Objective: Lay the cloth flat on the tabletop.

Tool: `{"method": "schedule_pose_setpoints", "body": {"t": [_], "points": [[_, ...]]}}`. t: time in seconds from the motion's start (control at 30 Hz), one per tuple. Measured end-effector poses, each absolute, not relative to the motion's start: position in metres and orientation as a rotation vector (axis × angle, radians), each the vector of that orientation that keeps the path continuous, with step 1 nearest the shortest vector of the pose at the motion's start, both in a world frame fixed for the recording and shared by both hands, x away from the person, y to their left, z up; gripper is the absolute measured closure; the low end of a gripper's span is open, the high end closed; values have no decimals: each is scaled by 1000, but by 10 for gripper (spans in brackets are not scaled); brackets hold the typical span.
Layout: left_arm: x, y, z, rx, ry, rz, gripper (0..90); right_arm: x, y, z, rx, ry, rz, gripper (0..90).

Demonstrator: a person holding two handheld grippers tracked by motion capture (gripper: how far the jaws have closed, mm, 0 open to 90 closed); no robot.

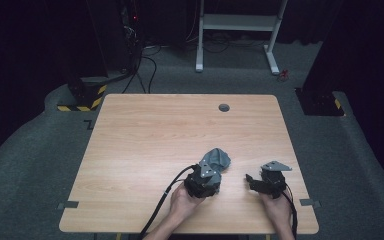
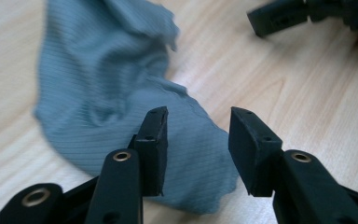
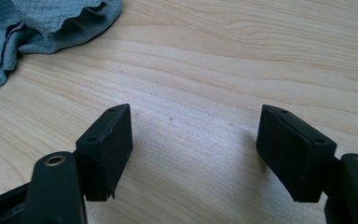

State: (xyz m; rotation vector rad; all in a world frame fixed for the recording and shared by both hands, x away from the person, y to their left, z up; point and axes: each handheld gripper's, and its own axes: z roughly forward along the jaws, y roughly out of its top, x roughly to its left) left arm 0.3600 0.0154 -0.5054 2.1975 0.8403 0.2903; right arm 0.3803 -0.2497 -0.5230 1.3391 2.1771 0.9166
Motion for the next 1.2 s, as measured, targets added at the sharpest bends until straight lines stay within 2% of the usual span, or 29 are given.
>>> {"method": "schedule_pose_setpoints", "body": {"t": [0.1,0.2,0.27,0.3,0.33,0.37,0.7,0.83,0.9,1.0,1.13,1.2], "points": [[358,9,-510,2219,834,306,571,380,-250,-523,1339,2177,917,269],[357,8,-514,2241,810,352,621,380,-250,-523,1339,2177,917,269],[358,13,-515,2231,797,333,774,380,-250,-523,1339,2177,917,268],[358,13,-515,2231,797,333,815,380,-250,-523,1339,2177,917,268],[359,15,-515,2233,799,335,815,380,-250,-523,1339,2177,917,269],[360,16,-515,2233,797,329,900,380,-250,-523,1340,2177,917,269],[362,29,-507,2150,821,303,900,380,-250,-523,1339,2177,917,269],[358,28,-505,2170,796,282,893,380,-250,-523,1339,2177,917,269],[351,22,-507,2187,754,257,739,380,-250,-523,1339,2177,917,269],[347,20,-508,2194,738,245,651,380,-250,-523,1339,2177,917,268],[345,18,-513,2219,750,256,617,380,-250,-523,1339,2177,917,268],[346,18,-515,2234,759,278,648,380,-250,-523,1339,2177,917,268]]}}
